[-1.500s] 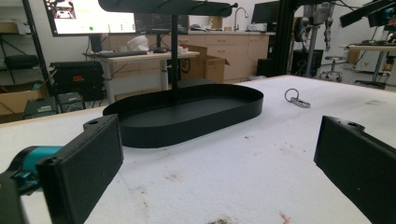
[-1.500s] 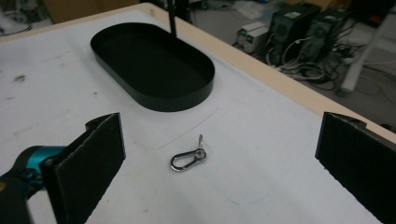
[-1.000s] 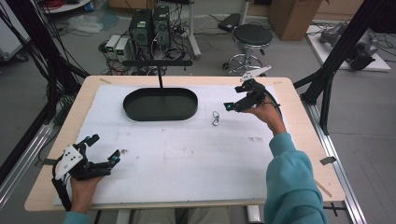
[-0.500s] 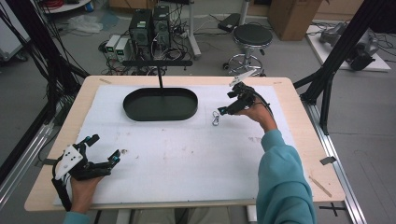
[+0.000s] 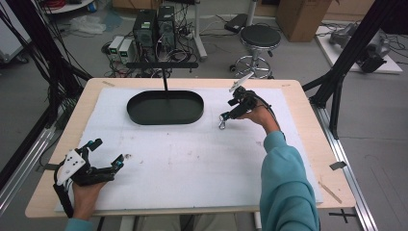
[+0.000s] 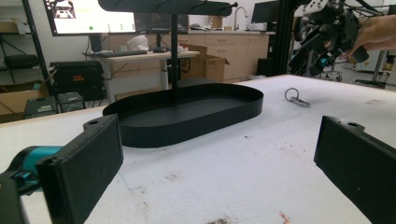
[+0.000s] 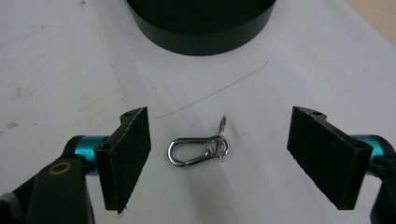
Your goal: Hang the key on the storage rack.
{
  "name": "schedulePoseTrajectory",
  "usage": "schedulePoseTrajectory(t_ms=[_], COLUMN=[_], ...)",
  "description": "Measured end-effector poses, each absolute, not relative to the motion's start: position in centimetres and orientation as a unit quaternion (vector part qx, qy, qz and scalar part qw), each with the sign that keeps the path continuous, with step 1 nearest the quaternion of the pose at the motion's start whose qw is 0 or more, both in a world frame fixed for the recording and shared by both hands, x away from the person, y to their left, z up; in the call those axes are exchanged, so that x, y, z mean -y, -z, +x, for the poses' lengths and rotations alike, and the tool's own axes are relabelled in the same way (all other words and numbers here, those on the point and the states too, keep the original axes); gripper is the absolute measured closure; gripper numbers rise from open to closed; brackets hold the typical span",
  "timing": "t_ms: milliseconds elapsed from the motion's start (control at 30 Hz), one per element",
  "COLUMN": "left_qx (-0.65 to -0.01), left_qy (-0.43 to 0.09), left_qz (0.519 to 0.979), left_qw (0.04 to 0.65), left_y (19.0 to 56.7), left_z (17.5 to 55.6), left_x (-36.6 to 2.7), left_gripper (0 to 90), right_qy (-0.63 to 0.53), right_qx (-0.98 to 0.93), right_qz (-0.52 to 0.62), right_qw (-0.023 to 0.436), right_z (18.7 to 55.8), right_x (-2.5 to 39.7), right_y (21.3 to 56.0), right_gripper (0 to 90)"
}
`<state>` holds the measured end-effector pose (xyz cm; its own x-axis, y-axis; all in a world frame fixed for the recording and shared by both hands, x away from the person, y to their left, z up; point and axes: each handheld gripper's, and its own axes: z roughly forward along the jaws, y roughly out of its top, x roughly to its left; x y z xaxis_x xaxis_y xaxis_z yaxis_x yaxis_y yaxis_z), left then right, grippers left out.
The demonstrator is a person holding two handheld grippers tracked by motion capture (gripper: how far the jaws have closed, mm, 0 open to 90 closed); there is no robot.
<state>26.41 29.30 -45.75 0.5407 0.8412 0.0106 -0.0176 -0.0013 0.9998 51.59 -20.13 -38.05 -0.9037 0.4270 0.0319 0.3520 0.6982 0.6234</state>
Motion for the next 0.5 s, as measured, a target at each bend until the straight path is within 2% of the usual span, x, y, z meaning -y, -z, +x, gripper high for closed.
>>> schedulePoseTrajectory(t_ms=[200,500], left_qx=[-0.332,-0.332], left_qy=[-0.345,-0.344], left_qz=[0.619,0.619], left_qw=[0.623,0.623], left_y=[45.7,45.7], left_z=[26.4,26.4], left_x=[-29.3,-29.3], left_gripper=[1.7,1.7], right_qy=[-0.306,-0.291], right_qx=[-0.925,-0.93], right_qz=[0.22,0.219], right_qw=[0.056,0.044], right_z=[52.0,52.3], right_x=[20.0,19.8], right_y=[38.9,39.5], right_gripper=[25.1,40.7])
